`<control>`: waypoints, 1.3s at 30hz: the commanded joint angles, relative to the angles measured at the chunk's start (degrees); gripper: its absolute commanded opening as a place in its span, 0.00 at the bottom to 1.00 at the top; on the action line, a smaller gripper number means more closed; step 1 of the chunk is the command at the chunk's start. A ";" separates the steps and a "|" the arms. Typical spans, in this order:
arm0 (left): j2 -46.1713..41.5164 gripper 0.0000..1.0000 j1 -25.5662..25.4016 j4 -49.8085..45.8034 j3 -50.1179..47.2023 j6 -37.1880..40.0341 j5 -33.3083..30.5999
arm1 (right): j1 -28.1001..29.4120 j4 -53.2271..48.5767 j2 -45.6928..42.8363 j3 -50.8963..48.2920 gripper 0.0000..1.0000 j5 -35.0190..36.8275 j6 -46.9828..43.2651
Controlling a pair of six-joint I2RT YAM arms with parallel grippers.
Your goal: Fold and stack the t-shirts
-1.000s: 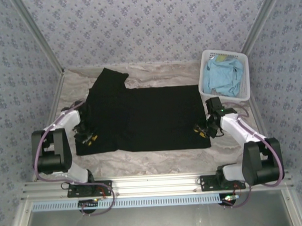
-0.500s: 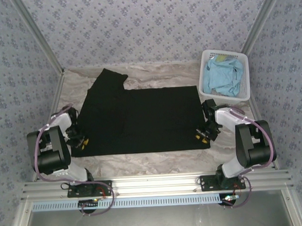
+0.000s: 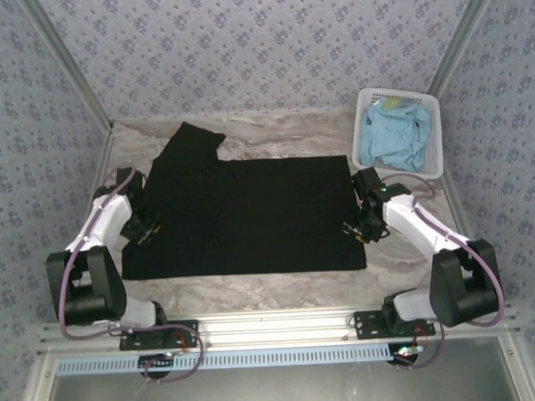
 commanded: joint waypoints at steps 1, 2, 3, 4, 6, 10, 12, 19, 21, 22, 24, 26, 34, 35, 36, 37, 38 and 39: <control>4.41 0.29 -2.25 2.77 2.00 -2.73 4.84 | 1.72 1.98 3.80 1.45 0.35 -2.39 -3.17; 5.85 0.29 -2.58 4.18 2.46 -2.92 5.66 | 2.17 2.27 4.78 1.52 0.34 -2.57 -3.28; 7.00 0.29 -2.86 4.98 2.96 -3.17 5.79 | 2.39 2.99 5.43 1.32 0.34 -3.01 -3.33; 8.45 0.29 -3.00 5.88 3.47 -3.32 5.72 | 2.50 3.63 6.33 1.14 0.34 -3.44 -3.31; 11.55 0.29 -3.09 6.99 4.03 -3.73 6.46 | 2.58 3.40 8.19 1.03 0.34 -3.28 -3.37; 16.06 0.28 -3.10 6.55 3.24 -3.41 6.34 | 2.55 2.41 12.07 0.28 0.33 -3.18 -3.09; 15.78 0.28 -3.09 5.99 1.81 -3.08 4.69 | 2.72 1.88 13.35 -0.08 0.33 -3.02 -2.82; 11.20 0.29 -0.30 4.21 -5.72 -0.92 2.63 | 4.73 -0.72 13.31 -3.06 0.34 -4.63 1.21; 9.53 0.29 0.75 3.44 -7.75 -0.07 2.55 | 5.39 -1.62 12.78 -3.84 0.34 -4.74 2.28; 8.42 0.29 1.19 2.97 -8.84 0.32 2.34 | 5.66 -2.45 12.47 -4.09 0.34 -4.48 2.91; 6.27 0.29 2.03 3.07 -11.21 1.07 1.95 | 6.01 -3.24 11.97 -4.74 0.34 -5.03 3.81; 4.77 0.29 2.67 3.05 -12.73 1.91 1.93 | 6.52 -4.30 11.16 -5.62 0.34 -5.94 5.27; 2.06 0.29 2.88 0.55 -11.18 3.12 1.47 | 9.18 -6.02 6.51 -5.94 0.36 -5.56 9.42; 1.18 0.29 2.70 -0.06 -9.35 3.35 0.99 | 9.52 -6.85 5.58 -3.95 0.38 -3.89 8.82; 0.71 0.30 2.42 -0.47 -7.13 3.60 0.65 | 9.90 -7.77 4.69 -1.46 0.41 -1.97 7.91; 0.80 0.32 2.07 -0.69 -3.86 3.89 0.39 | 10.43 -8.30 3.56 1.40 0.45 0.74 6.95; 1.35 0.35 1.51 -0.61 -0.30 3.95 0.47 | 11.00 -8.05 2.44 3.93 0.49 3.53 5.90; 2.44 0.38 0.96 0.09 2.81 4.02 0.84 | 11.20 -6.99 1.77 5.94 0.51 5.85 5.50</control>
